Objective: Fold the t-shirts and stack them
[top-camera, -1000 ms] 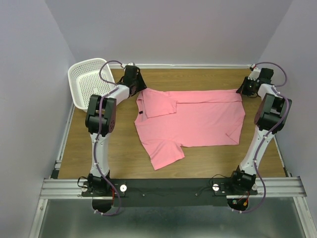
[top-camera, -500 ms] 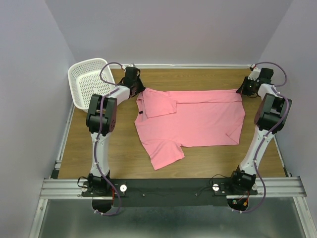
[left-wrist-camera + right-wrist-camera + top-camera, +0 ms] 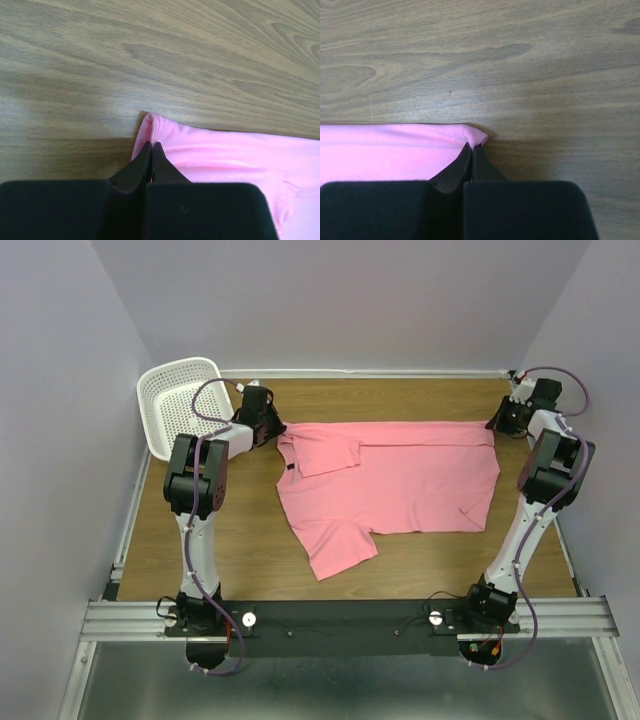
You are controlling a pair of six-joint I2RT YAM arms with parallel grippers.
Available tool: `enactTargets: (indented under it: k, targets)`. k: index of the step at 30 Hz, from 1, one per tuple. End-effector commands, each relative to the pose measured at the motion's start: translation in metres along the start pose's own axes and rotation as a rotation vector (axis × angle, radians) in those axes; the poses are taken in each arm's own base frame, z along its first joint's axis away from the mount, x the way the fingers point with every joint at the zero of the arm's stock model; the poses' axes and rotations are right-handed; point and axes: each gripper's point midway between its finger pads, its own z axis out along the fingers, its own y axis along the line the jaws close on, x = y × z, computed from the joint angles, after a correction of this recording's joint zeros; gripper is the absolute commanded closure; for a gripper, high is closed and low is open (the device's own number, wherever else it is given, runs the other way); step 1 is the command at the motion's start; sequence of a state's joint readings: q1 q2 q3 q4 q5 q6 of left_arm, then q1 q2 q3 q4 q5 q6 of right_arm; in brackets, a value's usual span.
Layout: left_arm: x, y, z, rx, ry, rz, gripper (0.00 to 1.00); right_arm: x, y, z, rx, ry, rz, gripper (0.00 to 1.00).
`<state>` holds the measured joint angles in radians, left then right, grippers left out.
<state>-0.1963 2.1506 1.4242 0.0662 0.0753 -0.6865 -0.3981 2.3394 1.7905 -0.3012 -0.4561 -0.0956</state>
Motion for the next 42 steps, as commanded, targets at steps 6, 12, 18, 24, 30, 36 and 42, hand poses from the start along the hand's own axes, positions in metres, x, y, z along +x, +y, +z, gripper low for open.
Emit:
enactTargets:
  k: [6, 12, 18, 24, 30, 36, 42]
  targets:
    - [-0.036, -0.020, -0.008, 0.071, -0.063, 0.016, 0.84, 0.020, -0.015, 0.008, 0.019, 0.053, 0.006, 0.98]
    - [-0.062, -0.039, -0.033, 0.116, -0.133, 0.062, 0.59, 0.011, -0.010, 0.008, -0.012, 0.033, -0.010, 0.57]
    - [-0.093, -0.073, -0.115, 0.225, -0.296, 0.168, 0.53, -0.011, -0.006, -0.017, 0.008, -0.007, -0.108, 0.17]
    - [-0.065, -0.086, -0.229, 0.368, -0.446, 0.194, 0.38, -0.027, 0.011, -0.076, 0.047, -0.050, -0.297, 0.00]
    - [0.056, -0.024, -0.233, 0.405, -0.235, 0.058, 0.32, 0.041, 0.042, -0.122, -0.038, 0.038, -0.541, 0.00]
    - [0.128, 0.012, -0.222, 0.340, -0.078, -0.078, 0.37, 0.165, 0.134, -0.192, -0.601, 0.177, -0.879, 0.00]
    - [0.139, 0.014, -0.191, 0.240, -0.002, -0.078, 0.37, 0.203, 0.196, -0.198, -0.733, 0.199, -0.808, 0.00]
